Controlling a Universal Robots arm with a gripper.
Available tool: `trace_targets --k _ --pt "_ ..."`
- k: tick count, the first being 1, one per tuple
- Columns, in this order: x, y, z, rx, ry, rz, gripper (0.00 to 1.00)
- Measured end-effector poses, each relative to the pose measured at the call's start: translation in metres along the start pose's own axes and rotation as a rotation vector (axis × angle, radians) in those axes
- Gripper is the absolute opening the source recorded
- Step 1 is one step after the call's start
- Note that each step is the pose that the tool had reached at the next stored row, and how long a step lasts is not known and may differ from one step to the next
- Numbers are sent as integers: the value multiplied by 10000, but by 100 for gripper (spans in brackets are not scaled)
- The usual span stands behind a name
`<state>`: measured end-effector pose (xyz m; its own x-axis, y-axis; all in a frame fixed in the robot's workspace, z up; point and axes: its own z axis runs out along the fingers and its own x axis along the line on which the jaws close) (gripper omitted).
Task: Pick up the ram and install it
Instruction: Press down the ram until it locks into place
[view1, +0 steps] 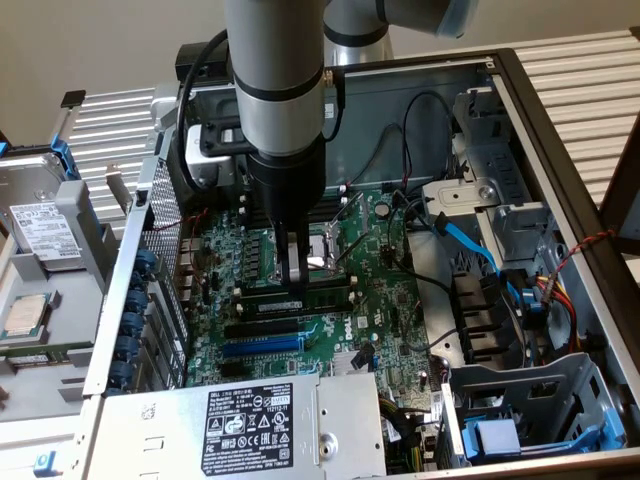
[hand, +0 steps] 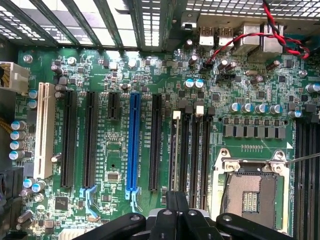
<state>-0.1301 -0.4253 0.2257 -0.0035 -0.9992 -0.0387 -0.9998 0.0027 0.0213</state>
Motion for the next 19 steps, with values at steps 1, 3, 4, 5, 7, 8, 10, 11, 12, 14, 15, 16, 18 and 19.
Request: trace_targets --k 1,3,4,5,7,8,10,11,12,14,15,16,18,19 --pt "0 0 1 1 -1 0 11" --pt "-1 0 2 2 -5 0 11" --pt "-1 0 2 3 -6 0 11" --pt "-1 0 3 3 -6 0 11" --pt "-2 0 -8 8 -13 1 11" --pt "-5 0 -29 18 -31 1 11" --pt "-5 3 -99 3 -6 2 11" --pt "-6 3 -127 5 -9 1 11" --pt "-7 3 -158 5 -8 1 11" --pt "-9 5 -219 3 -6 1 11" --pt "-10 5 -244 3 -7 1 11" --pt "-11 6 -263 2 -5 1 11" --pt "-12 6 -290 3 -5 2 11" --pt "-12 6 -289 5 -8 1 11"
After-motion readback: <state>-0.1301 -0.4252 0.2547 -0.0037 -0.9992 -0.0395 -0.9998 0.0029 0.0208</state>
